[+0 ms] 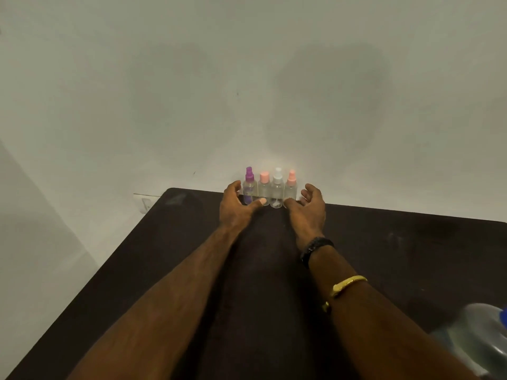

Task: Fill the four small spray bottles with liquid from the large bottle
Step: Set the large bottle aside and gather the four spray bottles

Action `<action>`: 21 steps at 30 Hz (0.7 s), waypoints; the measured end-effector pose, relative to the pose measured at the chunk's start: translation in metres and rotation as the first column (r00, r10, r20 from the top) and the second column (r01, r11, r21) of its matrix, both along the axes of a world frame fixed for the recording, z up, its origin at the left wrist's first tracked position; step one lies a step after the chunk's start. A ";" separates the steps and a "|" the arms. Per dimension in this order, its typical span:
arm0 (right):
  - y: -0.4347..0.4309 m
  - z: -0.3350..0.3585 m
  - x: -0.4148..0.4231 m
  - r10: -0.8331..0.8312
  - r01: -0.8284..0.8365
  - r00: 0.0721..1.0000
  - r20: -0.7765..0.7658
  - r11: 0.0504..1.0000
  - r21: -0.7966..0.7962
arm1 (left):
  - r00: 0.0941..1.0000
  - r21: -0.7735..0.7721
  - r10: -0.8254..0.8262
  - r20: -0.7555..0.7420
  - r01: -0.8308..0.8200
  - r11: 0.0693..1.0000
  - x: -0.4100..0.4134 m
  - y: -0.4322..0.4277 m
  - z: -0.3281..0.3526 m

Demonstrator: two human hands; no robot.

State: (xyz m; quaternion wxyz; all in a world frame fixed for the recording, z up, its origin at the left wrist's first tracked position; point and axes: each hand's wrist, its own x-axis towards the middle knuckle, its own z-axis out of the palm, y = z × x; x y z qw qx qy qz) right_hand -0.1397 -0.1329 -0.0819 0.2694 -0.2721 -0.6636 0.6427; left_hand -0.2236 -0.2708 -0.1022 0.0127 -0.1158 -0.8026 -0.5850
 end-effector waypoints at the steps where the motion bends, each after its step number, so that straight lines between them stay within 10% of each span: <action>1: 0.002 -0.004 -0.005 0.007 -0.007 1.000 -0.007 1.000 -0.006 | 1.000 0.010 -0.010 -0.001 0.010 1.000 -0.004 0.003 -0.004; 21: 0.011 -0.026 -0.048 0.188 -0.173 0.979 -0.076 0.970 0.171 | 0.985 0.143 -0.166 -0.050 0.171 0.975 -0.040 0.020 -0.016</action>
